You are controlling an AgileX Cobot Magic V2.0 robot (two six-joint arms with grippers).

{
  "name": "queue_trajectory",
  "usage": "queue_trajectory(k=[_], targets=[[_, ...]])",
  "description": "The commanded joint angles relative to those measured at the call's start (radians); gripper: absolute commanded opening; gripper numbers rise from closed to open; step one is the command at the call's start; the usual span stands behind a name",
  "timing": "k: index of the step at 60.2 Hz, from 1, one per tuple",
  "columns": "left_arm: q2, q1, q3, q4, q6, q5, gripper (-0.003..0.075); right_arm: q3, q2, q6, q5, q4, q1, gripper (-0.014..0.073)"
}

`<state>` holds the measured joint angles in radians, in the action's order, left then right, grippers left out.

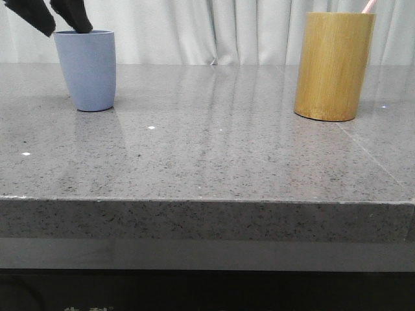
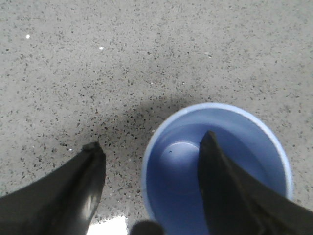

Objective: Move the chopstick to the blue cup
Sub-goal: 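Grasp the blue cup rim with the left gripper and lift it, then carry the blue cup toward the bamboo holder, set down, release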

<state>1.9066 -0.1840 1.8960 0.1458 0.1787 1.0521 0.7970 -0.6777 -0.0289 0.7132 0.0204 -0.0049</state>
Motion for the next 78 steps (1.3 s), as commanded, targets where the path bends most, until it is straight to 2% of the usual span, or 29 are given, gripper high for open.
queue_trajectory(k=[1, 9, 29, 36, 50, 78], targets=[[-0.034, -0.006, 0.04, 0.009, -0.015, -0.025, 0.0399, 0.036, -0.008, 0.005, -0.067, -0.011, 0.001, 0.0528], [-0.025, -0.006, 0.04, 0.007, -0.015, -0.013, 0.037, 0.036, -0.008, 0.005, -0.067, -0.011, 0.001, 0.0528], [-0.025, -0.006, 0.04, 0.007, -0.015, -0.021, 0.0063, 0.036, -0.008, 0.005, -0.067, -0.011, 0.001, 0.0528], [-0.025, -0.006, 0.04, 0.009, -0.015, -0.025, -0.0017, 0.036, -0.008, 0.005, -0.067, -0.011, 0.001, 0.0528], [-0.025, -0.031, 0.097, 0.063, -0.015, 0.008, -0.0019, 0.036, -0.008, 0.005, -0.068, -0.011, 0.001, 0.0528], [-0.019, -0.262, 0.189, -0.009, -0.015, 0.021, -0.0019, 0.036, -0.008, 0.005, -0.074, -0.011, 0.001, 0.0528]])
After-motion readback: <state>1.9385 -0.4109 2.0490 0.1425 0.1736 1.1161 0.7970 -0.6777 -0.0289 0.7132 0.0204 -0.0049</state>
